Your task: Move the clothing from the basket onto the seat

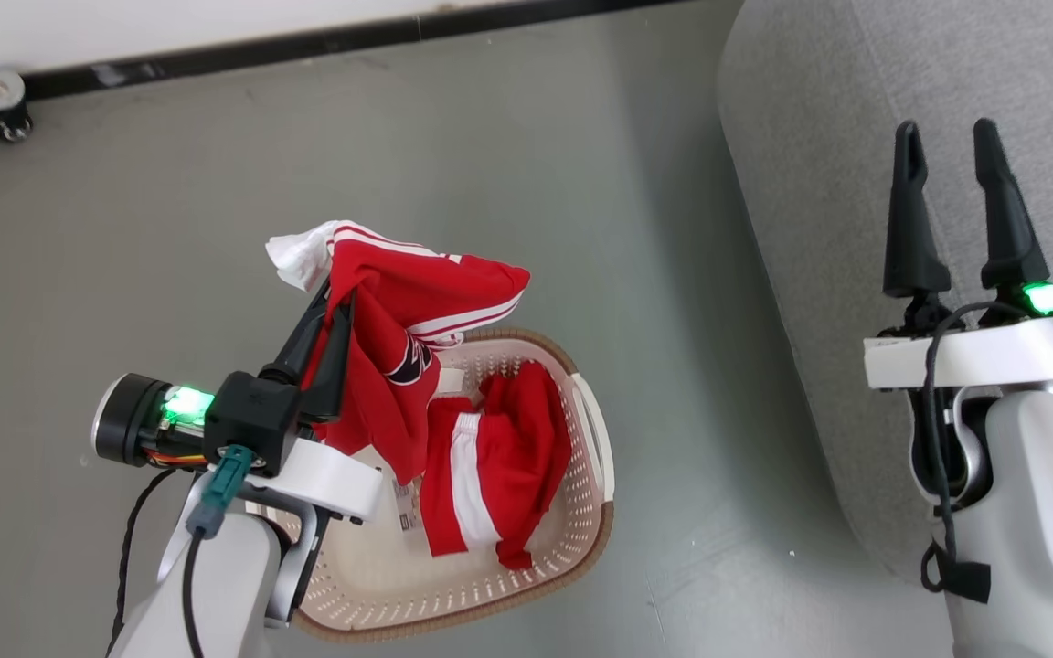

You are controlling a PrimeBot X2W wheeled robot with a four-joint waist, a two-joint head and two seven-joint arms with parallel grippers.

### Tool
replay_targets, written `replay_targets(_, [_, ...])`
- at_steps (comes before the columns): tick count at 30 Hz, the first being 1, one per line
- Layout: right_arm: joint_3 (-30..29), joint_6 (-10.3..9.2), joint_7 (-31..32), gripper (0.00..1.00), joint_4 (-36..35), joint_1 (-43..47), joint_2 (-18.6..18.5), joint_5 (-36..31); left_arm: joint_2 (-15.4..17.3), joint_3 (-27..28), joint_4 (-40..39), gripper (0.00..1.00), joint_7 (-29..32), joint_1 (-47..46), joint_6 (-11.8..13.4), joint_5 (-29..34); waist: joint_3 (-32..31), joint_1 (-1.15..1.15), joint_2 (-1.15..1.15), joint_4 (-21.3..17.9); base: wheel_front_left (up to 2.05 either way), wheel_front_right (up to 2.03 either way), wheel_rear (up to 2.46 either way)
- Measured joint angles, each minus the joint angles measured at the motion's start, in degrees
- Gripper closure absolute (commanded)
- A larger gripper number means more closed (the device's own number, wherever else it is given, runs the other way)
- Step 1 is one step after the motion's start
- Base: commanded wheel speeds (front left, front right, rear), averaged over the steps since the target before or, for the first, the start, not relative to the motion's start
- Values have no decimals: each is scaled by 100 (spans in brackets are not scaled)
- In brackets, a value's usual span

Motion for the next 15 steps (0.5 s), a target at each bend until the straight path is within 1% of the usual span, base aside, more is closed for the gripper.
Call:
replay_targets(6, [109,0,0,0,52,158,-1,-155,12,83,-255,100,-1,19,-41,-115,-312,0,0,13,0,0,0])
replay_targets(7, [138,0,0,0,67,188,-1,-177,22,96,-290,100,-3,19,-83,-134,-364,0,0,16,0,0,0])
replay_targets(15, [359,0,0,0,196,410,-1,-313,79,196,-583,100,-5,19,-192,-207,-785,0,0,37,0,0,0])
